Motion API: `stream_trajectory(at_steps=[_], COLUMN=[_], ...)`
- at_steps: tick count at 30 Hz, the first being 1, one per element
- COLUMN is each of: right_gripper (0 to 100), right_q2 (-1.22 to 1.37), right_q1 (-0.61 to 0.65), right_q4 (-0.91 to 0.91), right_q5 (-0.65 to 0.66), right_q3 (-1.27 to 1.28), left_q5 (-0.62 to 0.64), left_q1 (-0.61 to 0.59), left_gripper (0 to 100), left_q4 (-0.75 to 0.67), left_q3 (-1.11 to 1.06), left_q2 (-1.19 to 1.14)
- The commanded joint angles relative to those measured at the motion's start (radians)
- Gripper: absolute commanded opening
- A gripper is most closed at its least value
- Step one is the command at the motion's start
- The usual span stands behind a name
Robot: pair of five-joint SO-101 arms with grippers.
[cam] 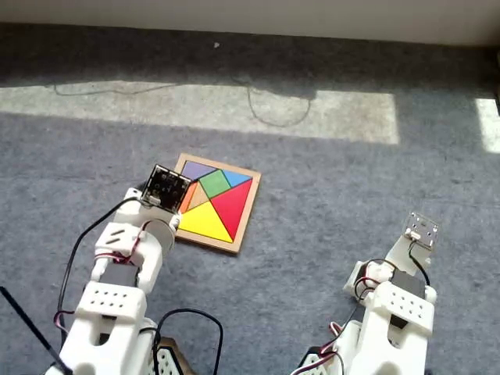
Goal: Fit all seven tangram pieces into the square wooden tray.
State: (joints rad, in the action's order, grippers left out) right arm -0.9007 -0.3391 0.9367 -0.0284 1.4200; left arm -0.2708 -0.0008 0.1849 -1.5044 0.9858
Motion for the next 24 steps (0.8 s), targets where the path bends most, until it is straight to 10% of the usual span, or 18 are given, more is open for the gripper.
stream_trajectory(at_steps=[1,13,24], right_gripper=[0.5,0.5,0.5], right_q2=[-0.007,-0.007,-0.007], right_q1=[-0.013,0.076,0.3], right_q4=[-0.007,-0.007,-0.007], right_q5=[0.008,0.006,0.002], right_q3=[0.005,0.007,0.031], left_q5=[-0.005,-0.005,0.252], left_q1=[-0.005,-0.005,-0.073], left_gripper=[1,10,21], left_q4=[0.124,0.497,0.678], left_q3=[0.002,-0.127,-0.191], left_q2=[0.125,0.576,0.837])
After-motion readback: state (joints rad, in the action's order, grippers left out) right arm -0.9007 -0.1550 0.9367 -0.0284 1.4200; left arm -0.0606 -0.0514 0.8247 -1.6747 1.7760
